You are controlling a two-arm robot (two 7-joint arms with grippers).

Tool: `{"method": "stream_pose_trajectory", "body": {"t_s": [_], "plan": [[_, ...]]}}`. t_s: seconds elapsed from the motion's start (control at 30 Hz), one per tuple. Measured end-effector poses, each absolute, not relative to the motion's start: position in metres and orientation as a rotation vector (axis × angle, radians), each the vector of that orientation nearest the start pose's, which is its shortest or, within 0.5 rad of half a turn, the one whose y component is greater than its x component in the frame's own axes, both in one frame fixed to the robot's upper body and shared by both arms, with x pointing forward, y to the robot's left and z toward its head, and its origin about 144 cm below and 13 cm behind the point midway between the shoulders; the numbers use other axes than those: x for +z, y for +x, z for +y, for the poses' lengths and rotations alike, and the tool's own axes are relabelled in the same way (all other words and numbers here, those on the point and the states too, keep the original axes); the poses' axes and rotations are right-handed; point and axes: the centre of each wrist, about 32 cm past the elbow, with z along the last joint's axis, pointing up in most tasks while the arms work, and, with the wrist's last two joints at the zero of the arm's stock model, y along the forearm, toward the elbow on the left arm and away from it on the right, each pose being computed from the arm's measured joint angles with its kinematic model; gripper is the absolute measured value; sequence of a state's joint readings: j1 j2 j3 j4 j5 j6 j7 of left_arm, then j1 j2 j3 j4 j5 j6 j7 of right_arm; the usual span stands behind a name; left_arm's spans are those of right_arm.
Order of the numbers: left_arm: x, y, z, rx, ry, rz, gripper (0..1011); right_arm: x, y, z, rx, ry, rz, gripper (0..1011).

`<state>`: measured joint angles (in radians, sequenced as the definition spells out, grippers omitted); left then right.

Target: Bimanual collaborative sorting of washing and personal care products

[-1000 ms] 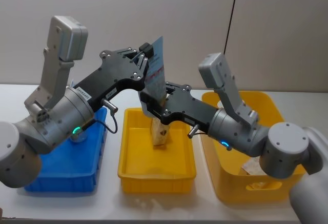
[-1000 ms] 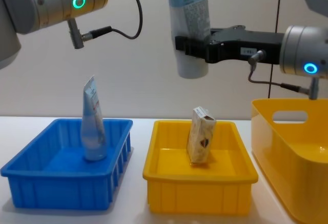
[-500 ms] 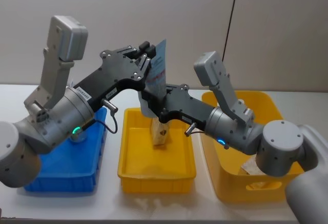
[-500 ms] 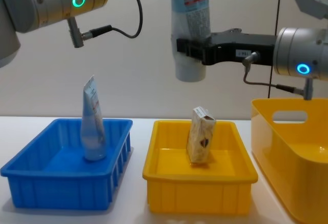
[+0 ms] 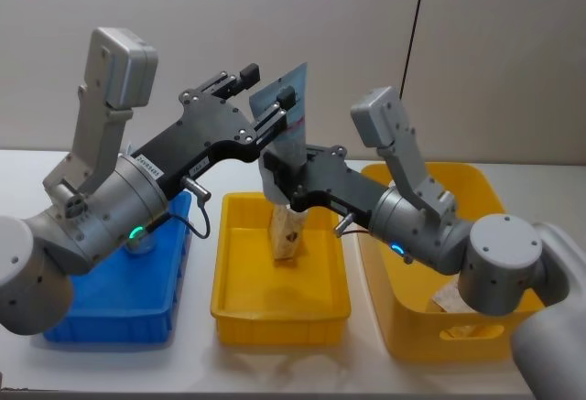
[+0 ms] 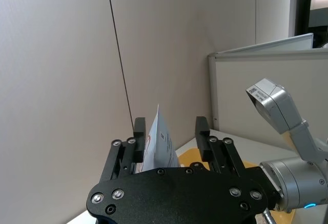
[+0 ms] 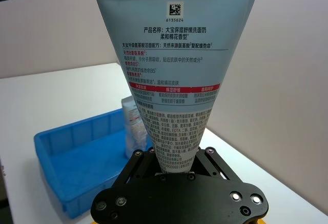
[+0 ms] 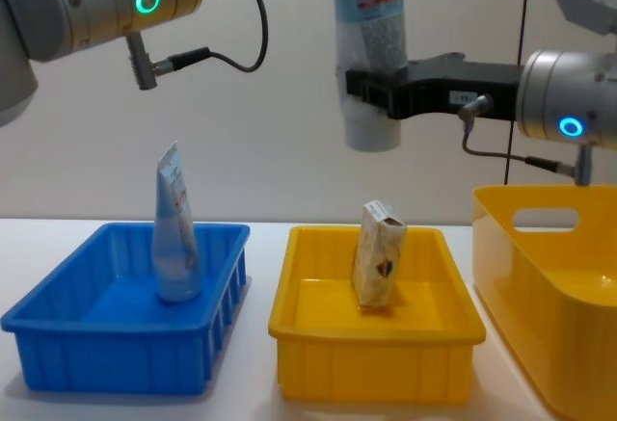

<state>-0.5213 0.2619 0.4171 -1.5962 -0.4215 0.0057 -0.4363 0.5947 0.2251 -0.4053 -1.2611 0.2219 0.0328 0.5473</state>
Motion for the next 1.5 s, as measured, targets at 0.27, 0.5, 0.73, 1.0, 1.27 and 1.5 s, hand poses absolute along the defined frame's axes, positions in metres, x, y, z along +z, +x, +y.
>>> {"method": "stream_pose_trajectory", "body": {"t_s": [0.27, 0.5, 0.73, 1.0, 1.27, 1.5], "plan": [[1.317, 0.549, 0.174, 0.687, -0.257, -0.305, 757, 1.261, 0.595, -0.202, -0.815, -0.059, -0.231, 168], [1.317, 0.549, 0.174, 0.687, -0.256, -0.305, 967, 1.262, 0.589, -0.213, -0.909, -0.059, -0.229, 167], [1.317, 0.549, 0.174, 0.688, -0.255, -0.304, 1001, 1.263, 0.582, -0.225, -1.012, -0.066, -0.225, 163], [1.317, 0.549, 0.174, 0.688, -0.255, -0.304, 1001, 1.261, 0.571, -0.243, -1.141, -0.089, -0.208, 162], [1.317, 0.549, 0.174, 0.687, -0.255, -0.304, 1001, 1.258, 0.562, -0.260, -1.255, -0.132, -0.175, 162], [1.317, 0.549, 0.174, 0.687, -0.255, -0.304, 1001, 1.253, 0.558, -0.275, -1.323, -0.186, -0.124, 191]]}}
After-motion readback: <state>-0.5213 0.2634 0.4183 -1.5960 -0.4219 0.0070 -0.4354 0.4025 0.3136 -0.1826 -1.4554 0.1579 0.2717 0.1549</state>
